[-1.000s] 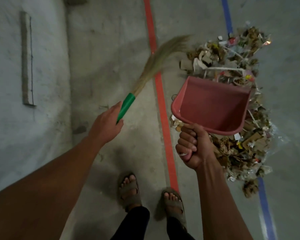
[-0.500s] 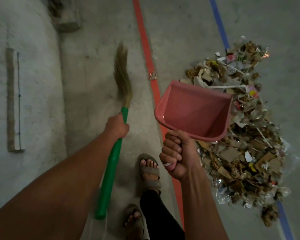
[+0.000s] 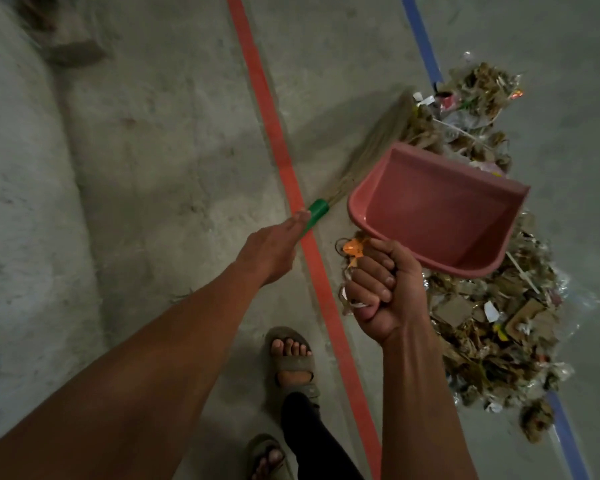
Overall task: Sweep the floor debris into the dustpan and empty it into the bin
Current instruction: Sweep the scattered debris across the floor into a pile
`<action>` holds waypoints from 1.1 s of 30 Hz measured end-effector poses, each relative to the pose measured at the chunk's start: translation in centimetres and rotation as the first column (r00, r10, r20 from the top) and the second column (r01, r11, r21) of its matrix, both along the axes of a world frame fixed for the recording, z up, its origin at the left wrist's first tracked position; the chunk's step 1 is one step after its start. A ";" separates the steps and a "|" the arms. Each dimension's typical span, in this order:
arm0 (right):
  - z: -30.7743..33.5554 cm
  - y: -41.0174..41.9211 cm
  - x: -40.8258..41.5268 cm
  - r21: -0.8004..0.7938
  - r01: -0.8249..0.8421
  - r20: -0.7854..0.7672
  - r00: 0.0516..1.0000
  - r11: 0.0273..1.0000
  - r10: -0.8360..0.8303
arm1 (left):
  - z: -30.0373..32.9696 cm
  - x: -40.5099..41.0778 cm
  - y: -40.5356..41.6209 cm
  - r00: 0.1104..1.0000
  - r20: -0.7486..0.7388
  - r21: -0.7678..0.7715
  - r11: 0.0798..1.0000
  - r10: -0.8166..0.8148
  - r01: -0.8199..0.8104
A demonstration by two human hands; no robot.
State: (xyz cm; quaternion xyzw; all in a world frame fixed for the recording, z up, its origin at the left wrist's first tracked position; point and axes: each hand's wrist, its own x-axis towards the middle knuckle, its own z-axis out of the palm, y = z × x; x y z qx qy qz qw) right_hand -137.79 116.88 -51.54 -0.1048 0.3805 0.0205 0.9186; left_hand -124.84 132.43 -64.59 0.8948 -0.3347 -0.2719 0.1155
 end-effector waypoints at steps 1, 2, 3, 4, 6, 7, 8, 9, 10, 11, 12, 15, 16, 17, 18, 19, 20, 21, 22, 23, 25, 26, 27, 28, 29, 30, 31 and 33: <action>0.0 -0.3 0.0 -0.016 0.020 -0.007 1.000 1.000 -0.020 | -0.2 0.4 0.7 0.999 0.027 -0.004 1.000 -0.028 0.028; 0.1 -0.5 -0.1 -0.026 0.041 -0.010 0.999 0.999 -0.041 | -0.4 1.0 1.5 0.996 0.052 -0.008 0.997 -0.072 0.073; 0.1 -0.7 -0.2 -0.034 0.058 -0.014 0.998 0.998 -0.058 | -0.6 1.7 2.4 0.989 0.076 -0.013 0.992 -0.123 0.125; 0.1 -0.8 -0.3 -0.040 0.072 -0.016 0.997 0.997 -0.072 | -0.7 2.4 3.3 0.981 0.095 -0.013 0.985 -0.168 0.170; 0.1 -0.8 -0.6 -0.040 0.093 -0.017 0.995 0.995 -0.094 | -0.5 3.6 5.0 0.974 0.109 -0.006 0.980 -0.198 0.200; 0.1 -0.8 -0.7 -0.038 0.102 -0.012 0.995 0.994 -0.102 | -0.4 4.0 5.8 0.977 0.116 -0.012 0.983 -0.180 0.182; 0.2 -0.7 -0.7 -0.041 0.107 -0.010 0.994 0.993 -0.108 | -0.2 4.3 6.6 0.983 0.124 -0.031 0.990 -0.133 0.138; 0.3 -0.6 -0.7 -0.045 0.107 -0.008 0.994 0.993 -0.107 | -0.1 4.6 7.4 0.989 0.132 -0.063 0.995 -0.062 0.071; 0.4 -0.4 -0.7 -0.047 0.104 -0.005 0.995 0.993 -0.104 | 0.0 4.9 8.2 0.991 0.131 -0.105 0.995 0.018 -0.004; 0.5 -0.3 -0.7 -0.045 0.100 -0.002 0.995 0.994 -0.100 | -0.1 5.1 9.0 0.988 0.121 -0.143 0.987 0.093 -0.076; 0.5 -0.1 -0.6 -0.041 0.097 0.001 0.995 0.994 -0.097 | -0.2 5.5 9.6 0.982 0.106 -0.169 0.976 0.158 -0.139; 0.5 0.3 -0.4 -0.043 0.080 -0.014 0.997 0.996 -0.080 | -0.7 6.8 10.6 0.940 0.061 -0.136 0.936 0.335 -0.324; 0.4 0.3 -0.3 -0.045 0.073 -0.019 0.997 0.996 -0.074 | -1.1 7.3 10.5 0.921 0.039 -0.107 0.918 0.388 -0.382; 0.3 0.2 -0.1 -0.045 0.065 -0.019 0.998 0.997 -0.066 | -1.5 7.7 10.2 0.900 0.013 -0.067 0.899 0.435 -0.434; 0.1 0.2 0.1 -0.043 0.060 -0.016 0.998 0.997 -0.060 | -1.9 8.2 9.8 0.882 -0.016 -0.023 0.882 0.471 -0.471; 0.1 0.0 0.2 -0.042 0.055 -0.014 0.998 0.998 -0.055 | -2.2 8.6 9.2 0.868 -0.044 0.025 0.869 0.495 -0.494; -0.2 -0.1 0.4 -0.042 0.050 -0.012 0.999 0.998 -0.050 | -2.6 8.7 8.5 0.863 -0.071 0.063 0.865 0.501 -0.497; -0.4 -0.3 0.5 -0.042 0.047 -0.007 0.999 0.998 -0.047 | -2.8 8.8 7.7 0.868 -0.099 0.091 0.873 0.486 -0.479; -0.6 -0.6 0.6 -0.038 0.048 0.000 0.999 0.998 -0.048 | -3.1 8.7 6.7 0.879 -0.126 0.104 0.887 0.460 -0.449; -0.8 -0.9 0.6 -0.031 0.052 0.010 0.999 0.998 -0.051 | -3.2 8.5 5.6 0.892 -0.150 0.112 0.903 0.427 -0.414; -1.1 -1.4 0.5 -0.019 0.058 0.023 0.998 0.998 -0.058 | -3.3 8.2 3.2 0.922 -0.189 0.095 0.941 0.338 -0.326; -1.2 -1.7 0.5 -0.021 0.061 0.024 0.998 0.998 -0.061 | -3.1 8.1 2.1 0.943 -0.195 0.069 0.962 0.271 -0.263; -1.3 -2.0 0.3 -0.027 0.067 0.020 0.998 0.997 -0.066 | -3.0 8.0 0.9 0.962 -0.189 0.033 0.980 0.198 -0.195; -1.4 -2.3 0.2 -0.032 0.073 0.019 0.997 0.997 -0.072 | -2.7 8.0 -0.1 0.977 -0.170 -0.008 0.991 0.129 -0.132; -1.3 -2.5 0.0 -0.032 0.078 0.023 0.997 0.996 -0.077 | -2.2 8.0 -1.0 0.987 -0.146 -0.044 0.996 0.074 -0.081; -1.4 -2.8 -0.1 -0.026 0.087 0.028 0.996 0.996 -0.086 | -1.9 8.0 -1.9 0.993 -0.114 -0.071 0.997 0.022 -0.031; -1.3 -3.2 -0.2 -0.021 0.098 0.037 0.995 0.995 -0.097 | -1.5 7.9 -2.6 0.997 -0.075 -0.092 0.996 -0.026 0.019; -1.2 -3.9 -0.4 -0.018 0.133 0.043 0.990 0.991 -0.132 | -1.0 7.6 -3.9 0.994 -0.004 -0.126 0.986 -0.109 0.108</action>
